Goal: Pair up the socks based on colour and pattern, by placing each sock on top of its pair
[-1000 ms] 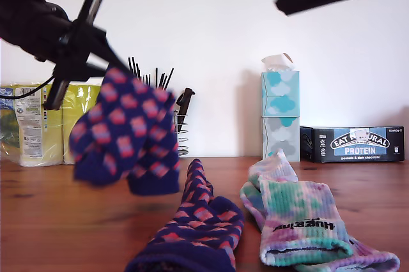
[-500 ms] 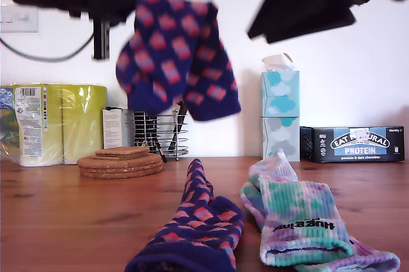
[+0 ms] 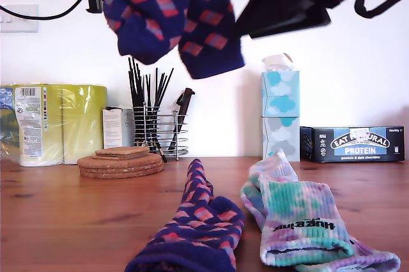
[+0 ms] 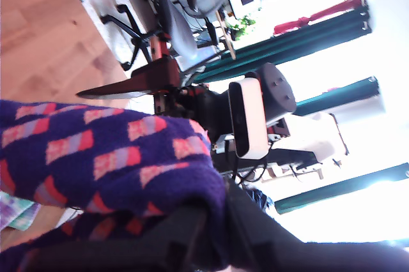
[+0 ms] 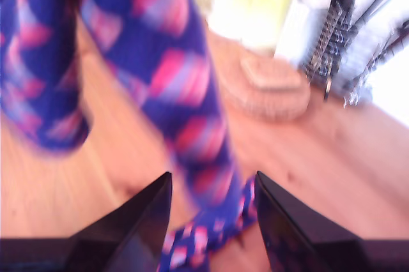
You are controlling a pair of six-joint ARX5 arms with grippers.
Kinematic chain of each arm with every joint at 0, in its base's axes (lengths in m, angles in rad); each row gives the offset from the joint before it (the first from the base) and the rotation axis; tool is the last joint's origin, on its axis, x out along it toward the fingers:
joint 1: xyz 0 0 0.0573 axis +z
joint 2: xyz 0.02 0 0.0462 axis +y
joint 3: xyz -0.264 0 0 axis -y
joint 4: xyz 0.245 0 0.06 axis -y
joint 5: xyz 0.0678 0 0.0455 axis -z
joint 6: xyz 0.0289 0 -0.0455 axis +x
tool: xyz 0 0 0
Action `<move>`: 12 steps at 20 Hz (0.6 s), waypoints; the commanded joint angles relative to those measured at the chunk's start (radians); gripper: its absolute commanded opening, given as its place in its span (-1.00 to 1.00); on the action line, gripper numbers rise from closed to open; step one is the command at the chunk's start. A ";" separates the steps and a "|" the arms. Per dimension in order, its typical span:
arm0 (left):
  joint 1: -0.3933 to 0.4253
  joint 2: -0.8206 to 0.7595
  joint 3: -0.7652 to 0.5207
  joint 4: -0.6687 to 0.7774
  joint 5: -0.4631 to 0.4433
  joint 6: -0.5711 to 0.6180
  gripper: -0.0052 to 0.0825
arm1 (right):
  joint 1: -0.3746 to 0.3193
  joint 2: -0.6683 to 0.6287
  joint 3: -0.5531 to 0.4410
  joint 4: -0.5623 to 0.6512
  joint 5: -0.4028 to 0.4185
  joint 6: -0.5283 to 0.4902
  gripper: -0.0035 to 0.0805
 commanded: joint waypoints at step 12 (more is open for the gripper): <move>-0.010 -0.011 0.003 0.022 -0.157 0.211 -0.87 | 0.014 -0.093 0.079 -0.064 -0.135 0.085 -0.95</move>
